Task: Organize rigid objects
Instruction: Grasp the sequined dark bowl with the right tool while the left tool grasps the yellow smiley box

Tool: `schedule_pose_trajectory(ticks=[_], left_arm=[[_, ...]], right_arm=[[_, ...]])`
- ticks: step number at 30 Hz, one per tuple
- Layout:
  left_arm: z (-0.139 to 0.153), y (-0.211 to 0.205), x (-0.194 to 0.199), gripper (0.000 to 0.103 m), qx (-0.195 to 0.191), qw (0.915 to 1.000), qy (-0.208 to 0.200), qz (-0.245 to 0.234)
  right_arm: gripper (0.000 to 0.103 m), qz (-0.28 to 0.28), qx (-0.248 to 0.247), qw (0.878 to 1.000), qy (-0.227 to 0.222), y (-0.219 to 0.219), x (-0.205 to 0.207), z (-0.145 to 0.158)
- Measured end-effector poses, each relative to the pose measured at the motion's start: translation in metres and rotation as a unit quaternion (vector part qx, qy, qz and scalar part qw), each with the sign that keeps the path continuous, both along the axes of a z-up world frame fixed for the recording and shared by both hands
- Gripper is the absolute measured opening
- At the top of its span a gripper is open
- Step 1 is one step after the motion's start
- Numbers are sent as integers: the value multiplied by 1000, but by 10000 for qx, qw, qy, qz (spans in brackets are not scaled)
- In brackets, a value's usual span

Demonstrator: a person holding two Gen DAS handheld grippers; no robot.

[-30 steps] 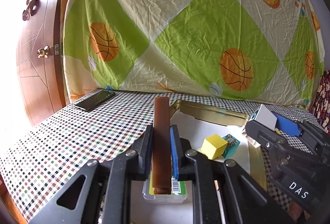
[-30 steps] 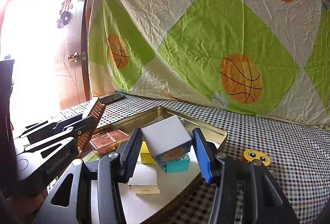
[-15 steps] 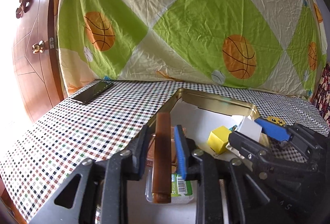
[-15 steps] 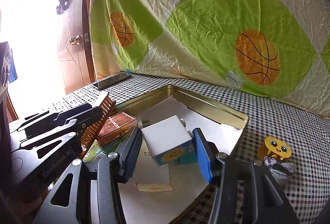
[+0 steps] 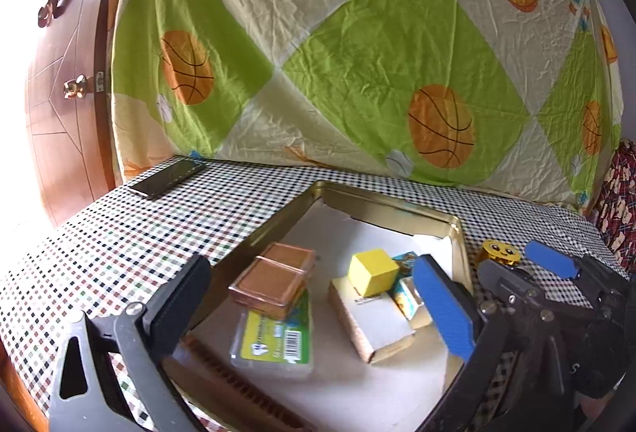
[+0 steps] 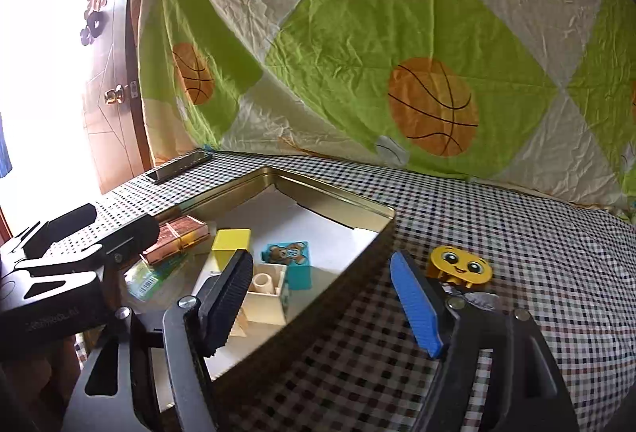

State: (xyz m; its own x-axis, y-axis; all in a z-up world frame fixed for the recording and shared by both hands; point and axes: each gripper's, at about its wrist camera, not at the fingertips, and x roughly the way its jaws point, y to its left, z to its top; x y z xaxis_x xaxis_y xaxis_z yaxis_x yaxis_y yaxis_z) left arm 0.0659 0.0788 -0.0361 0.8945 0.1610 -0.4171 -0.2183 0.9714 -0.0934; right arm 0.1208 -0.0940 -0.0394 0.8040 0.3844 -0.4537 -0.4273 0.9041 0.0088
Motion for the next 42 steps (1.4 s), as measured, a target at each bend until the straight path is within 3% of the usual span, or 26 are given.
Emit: schedule_pose_trajectory(ticks=[5, 13, 21, 26, 29, 30, 34, 38, 42], left_arm=[[9, -39, 7, 103, 130, 9994, -8, -328], [15, -84, 29, 103, 135, 9993, 151, -299], [-3, -99, 60, 103, 155, 9986, 415, -283], [-4, -100, 61, 103, 224, 9987, 363, -264], [-3, -102, 64, 103, 260, 9987, 371, -250], [-4, -104, 65, 103, 279, 9985, 385, -266], [-4, -110, 72, 103, 279, 9978, 435, -404], [-3, -119, 76, 103, 210, 9969, 453, -601], [-4, -144, 82, 103, 546, 9942, 493, -789]], right_arm=[[74, -449, 64, 9989, 86, -46, 8, -1], [75, -802, 122, 9951, 565, -85, 32, -14], [78, -636, -21, 9901, 1251, -79, 66, -30], [79, -684, -103, 9840, 1643, -73, 86, -41], [78, -703, 108, 9792, 1899, -75, 98, -48], [71, -762, 93, 9781, 1934, -76, 99, -50], [70, -851, 127, 9787, 1864, -83, 92, -50], [70, -1147, 353, 9811, 1520, -107, 79, -41], [70, -1624, 379, 9782, 1233, -134, 73, -34]])
